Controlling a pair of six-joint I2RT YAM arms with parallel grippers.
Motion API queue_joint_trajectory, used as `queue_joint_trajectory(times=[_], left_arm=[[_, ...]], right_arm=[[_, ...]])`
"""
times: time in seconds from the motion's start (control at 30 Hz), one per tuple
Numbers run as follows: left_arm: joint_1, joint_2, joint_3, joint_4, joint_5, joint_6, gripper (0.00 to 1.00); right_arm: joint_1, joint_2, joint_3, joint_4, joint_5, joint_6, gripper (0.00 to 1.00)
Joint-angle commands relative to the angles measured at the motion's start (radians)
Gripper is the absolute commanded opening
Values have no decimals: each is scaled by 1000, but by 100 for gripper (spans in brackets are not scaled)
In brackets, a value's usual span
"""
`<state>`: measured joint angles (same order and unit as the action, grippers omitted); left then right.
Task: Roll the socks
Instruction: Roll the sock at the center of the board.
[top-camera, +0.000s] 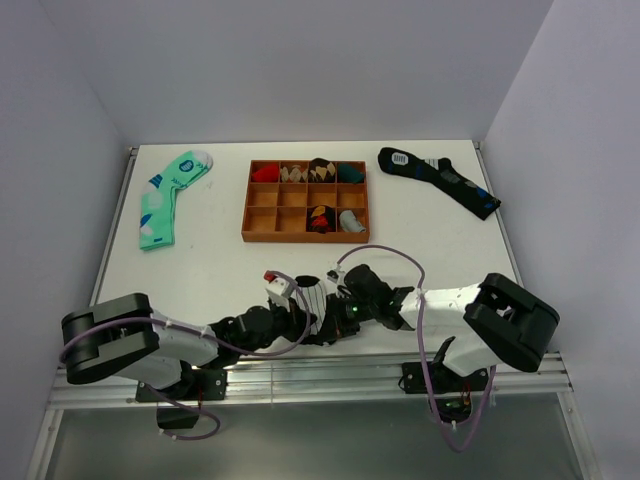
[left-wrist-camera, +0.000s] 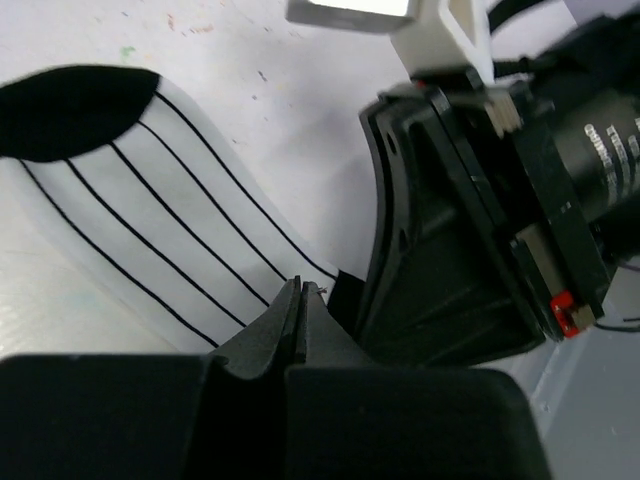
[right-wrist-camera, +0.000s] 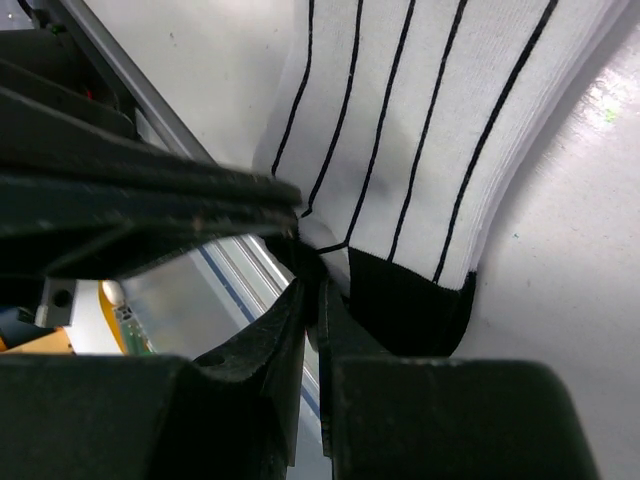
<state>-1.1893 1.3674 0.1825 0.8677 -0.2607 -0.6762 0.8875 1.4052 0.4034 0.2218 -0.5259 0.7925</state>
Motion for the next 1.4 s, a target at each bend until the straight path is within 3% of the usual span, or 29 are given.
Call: queue_joint_trajectory(times=[0.0,0.63,0.97,1.37], left_arm=[[-33,18,9,73,11,-29,0],[-41,139,21,11,69,-92,0],[-41,159,29,-6,135,-92,0],[-41,125,-1,-16,127,-97,0]], right_arm=[[-13,-8,6,30,-22,14,9],[-58,-94,-37,40,-11,30,6],[-108,-143,-41,4,73,10,4],[-114,41,34,-33,121,-32,3]])
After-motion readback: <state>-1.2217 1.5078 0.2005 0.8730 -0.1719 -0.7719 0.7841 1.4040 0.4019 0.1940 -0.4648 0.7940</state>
